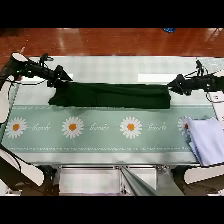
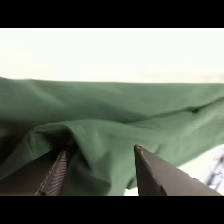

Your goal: Fold the shirts.

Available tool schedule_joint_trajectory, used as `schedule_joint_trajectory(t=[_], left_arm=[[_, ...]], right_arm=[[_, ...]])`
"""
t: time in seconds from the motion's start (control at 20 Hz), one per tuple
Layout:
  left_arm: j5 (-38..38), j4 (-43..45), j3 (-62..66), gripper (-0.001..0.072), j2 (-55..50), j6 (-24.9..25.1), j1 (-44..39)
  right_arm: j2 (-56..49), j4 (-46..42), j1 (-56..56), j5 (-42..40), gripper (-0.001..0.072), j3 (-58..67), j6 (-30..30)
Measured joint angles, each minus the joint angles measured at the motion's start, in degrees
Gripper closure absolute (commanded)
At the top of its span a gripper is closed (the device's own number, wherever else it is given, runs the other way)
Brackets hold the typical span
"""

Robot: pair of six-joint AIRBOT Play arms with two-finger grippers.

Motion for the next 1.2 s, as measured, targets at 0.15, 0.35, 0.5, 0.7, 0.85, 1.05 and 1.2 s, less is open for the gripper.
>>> schedule_joint_trajectory(t=[0.15, 0.35, 0.5, 0.7, 0.85, 1.05, 1.2], left_arm=[[-1.11, 3.1, 2.64, 0.0199, 0.13, -3.37, 0.9], [-6.21, 18.99, 4.81, 0.0199, 6.03, -5.86, 4.2], [-3.13, 30.6, 0.72, 0.0199, 14.75, -9.77, 6.97], [11.85, 29.64, -16.92, 0.0199, 31.41, -9.57, 4.98], [21.14, 25.51, -31.28, 0.0199, 42.34, -7.45, 0.07], [26.05, 23.19, -42.03, 0.0199, 48.92, -6.16, -6.95], [27.8, 22.51, -44.7, 0.0199, 49.94, -5.86, -10.84]], right_arm=[[0.24, 0.39, -1.03, -0.09, 0.0299, 0.2, 0.17], [4.22, -1.14, -6.56, 4.13, 0.0299, -0.26, 0.22], [7.06, -2.43, -9.64, 5.14, 0.0299, -4.61, 0.17], [8.39, -1.27, -8.87, 0.61, 0.0299, -12.33, -1.46], [8.35, 0.85, -6.64, -2.95, 0.0298, -14.36, -2.54], [6.58, 2.93, -3.69, -5.22, 0.0297, -13.81, -3.45], [3.96, 4.55, -0.94, -5.29, 0.0303, -12.87, -3.56]])
